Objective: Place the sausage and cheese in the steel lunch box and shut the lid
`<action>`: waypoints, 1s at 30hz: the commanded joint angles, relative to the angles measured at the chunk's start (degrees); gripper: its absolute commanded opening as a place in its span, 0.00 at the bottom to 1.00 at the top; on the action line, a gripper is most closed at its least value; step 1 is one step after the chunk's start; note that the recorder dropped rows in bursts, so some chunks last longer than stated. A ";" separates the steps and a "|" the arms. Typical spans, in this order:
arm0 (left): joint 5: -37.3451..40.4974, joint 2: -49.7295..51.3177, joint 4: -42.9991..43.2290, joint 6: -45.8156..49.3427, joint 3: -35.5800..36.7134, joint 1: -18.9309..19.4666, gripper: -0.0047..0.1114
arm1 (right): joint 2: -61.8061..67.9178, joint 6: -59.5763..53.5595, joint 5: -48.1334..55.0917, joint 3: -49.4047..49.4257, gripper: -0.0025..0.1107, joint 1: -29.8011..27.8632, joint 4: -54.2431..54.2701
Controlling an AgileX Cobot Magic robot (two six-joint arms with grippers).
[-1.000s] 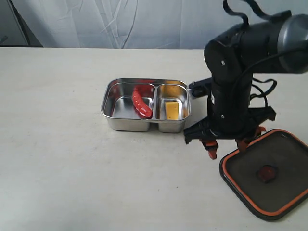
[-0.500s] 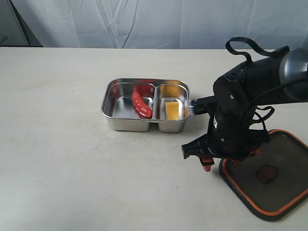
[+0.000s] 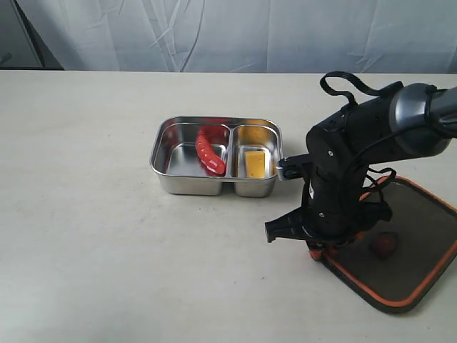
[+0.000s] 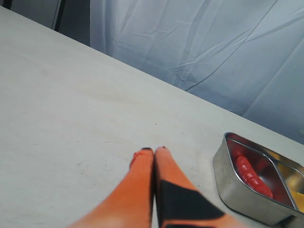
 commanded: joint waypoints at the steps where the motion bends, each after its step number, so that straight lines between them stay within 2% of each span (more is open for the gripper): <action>1: -0.32 -0.33 0.30 0.15 0.24 -0.12 0.04 | -1.77 -1.70 2.36 0.70 0.02 1.22 -0.97; 7: -0.32 -0.33 0.30 0.15 0.24 -0.12 0.04 | -12.68 -1.70 3.20 0.70 0.02 5.87 -0.97; 16: -0.32 -0.33 0.49 0.15 0.24 -0.12 0.04 | -21.90 -1.83 5.16 1.01 0.02 5.99 1.33; 20: -3.46 -0.33 0.58 -0.17 0.24 -0.12 0.04 | -27.10 -4.04 3.60 2.60 0.02 5.99 5.05; 22: -6.99 -0.33 -4.51 -3.21 0.24 -0.12 0.04 | -29.79 -6.38 1.83 3.61 0.01 5.99 8.72; 25: -11.54 -0.33 -18.60 -3.94 0.24 -0.12 0.04 | -34.03 -11.28 -0.97 4.98 0.01 5.99 16.71; 30: -10.39 -0.33 -38.28 -1.06 0.24 -0.25 0.04 | -39.13 -23.48 -2.38 5.57 0.01 5.99 32.37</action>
